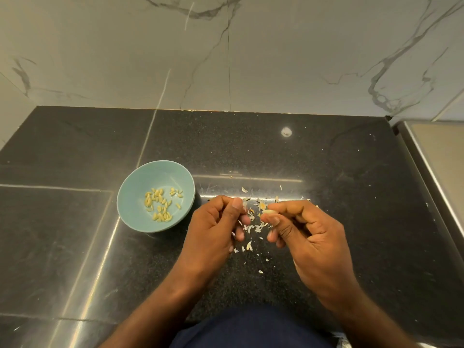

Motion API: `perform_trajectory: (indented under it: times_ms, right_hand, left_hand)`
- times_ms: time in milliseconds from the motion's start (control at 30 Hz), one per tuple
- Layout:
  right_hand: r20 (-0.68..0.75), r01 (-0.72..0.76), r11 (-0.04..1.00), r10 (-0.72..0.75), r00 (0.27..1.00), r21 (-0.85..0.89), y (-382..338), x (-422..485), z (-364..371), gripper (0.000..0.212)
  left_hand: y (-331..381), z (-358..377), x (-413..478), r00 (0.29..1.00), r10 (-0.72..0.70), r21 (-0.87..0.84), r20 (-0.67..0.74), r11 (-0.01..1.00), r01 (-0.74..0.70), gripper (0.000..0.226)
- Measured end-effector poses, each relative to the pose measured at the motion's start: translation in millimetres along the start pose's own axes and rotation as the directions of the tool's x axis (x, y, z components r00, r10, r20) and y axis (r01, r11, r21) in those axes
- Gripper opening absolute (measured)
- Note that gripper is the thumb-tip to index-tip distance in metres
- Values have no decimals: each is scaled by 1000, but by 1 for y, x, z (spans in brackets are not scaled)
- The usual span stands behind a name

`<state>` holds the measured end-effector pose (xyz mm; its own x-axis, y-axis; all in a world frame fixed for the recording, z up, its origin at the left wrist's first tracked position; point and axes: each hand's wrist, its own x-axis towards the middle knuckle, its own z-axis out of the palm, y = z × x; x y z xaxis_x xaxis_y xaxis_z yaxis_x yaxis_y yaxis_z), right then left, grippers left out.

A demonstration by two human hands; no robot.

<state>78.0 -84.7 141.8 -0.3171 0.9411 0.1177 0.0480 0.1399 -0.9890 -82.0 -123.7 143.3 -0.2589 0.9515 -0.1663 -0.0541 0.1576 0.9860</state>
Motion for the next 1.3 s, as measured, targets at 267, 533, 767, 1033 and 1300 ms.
perform_trajectory:
  times_ms: [267, 533, 767, 1033, 1300]
  right_hand:
    - [16, -138, 990, 138, 990, 17, 1, 1, 0, 18]
    - [180, -211, 975, 220, 959, -65, 7, 2, -1, 23]
    - [181, -166, 985, 154, 971, 51, 4, -2, 7, 34]
    - [198, -135, 963, 183, 963, -235, 8, 8, -7, 56]
    - [246, 22, 989, 15, 969, -148, -6, -3, 2, 11]
  left_hand:
    - [-7, 0, 1, 991, 131, 183, -40, 976, -122, 13]
    - [-18, -1, -8, 988, 132, 173, 87, 974, -145, 25]
    - [-18, 6, -18, 998, 52, -143, -33, 988, -56, 28]
    - [-19, 5, -23, 992, -38, -231, -117, 973, 10, 29]
    - [-18, 8, -29, 993, 30, -96, -113, 995, -41, 27]
